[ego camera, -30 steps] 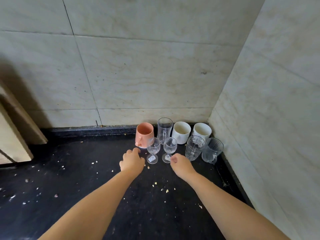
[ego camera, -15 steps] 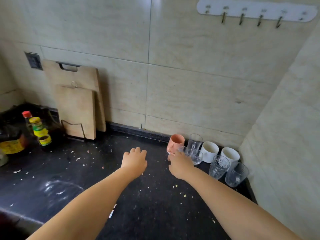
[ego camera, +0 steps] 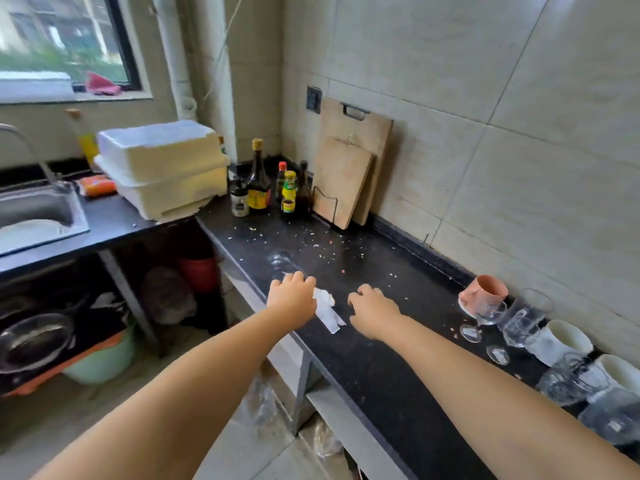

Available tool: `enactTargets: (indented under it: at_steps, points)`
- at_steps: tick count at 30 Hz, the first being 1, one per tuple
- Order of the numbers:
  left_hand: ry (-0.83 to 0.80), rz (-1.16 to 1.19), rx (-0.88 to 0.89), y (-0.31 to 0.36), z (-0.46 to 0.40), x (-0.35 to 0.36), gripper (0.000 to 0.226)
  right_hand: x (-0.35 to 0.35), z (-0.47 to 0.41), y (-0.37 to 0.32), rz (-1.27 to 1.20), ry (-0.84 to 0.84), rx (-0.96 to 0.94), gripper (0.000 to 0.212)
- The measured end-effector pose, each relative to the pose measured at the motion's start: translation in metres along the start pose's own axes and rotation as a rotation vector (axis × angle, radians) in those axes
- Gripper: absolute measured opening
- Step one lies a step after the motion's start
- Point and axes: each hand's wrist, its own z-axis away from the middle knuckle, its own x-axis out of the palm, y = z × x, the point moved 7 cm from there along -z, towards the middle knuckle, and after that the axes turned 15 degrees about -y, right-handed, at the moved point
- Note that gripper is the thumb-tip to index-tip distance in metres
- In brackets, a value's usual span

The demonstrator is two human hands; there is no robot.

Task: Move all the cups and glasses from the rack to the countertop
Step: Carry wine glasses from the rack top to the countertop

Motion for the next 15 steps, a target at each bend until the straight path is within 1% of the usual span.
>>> enactTargets:
  at_steps: [4,6,10,13,14,15]
  points:
    - [0.015,0.04,-0.158,-0.065,0.048,-0.001,0.035,-0.006,0.001,-0.072,0.064,0.006,-0.15,0.038]
    - [0.029,0.039,-0.214,-0.092,0.072,0.001,0.035,-0.009,0.003,-0.103,0.103,0.005,-0.194,0.036]
    - [0.048,0.055,-0.371,-0.174,0.153,0.009,0.036,-0.005,0.014,-0.204,0.191,-0.016,-0.304,0.034]
    - [0.047,0.081,-0.488,-0.241,0.227,0.026,0.035,0.011,0.038,-0.293,0.243,-0.021,-0.418,0.034]
    - [0.04,0.088,-0.54,-0.274,0.266,0.033,0.035,0.022,0.051,-0.339,0.261,-0.031,-0.466,0.035]
    - [0.043,0.094,-0.562,-0.29,0.284,0.037,0.035,0.028,0.058,-0.361,0.272,-0.036,-0.487,0.037]
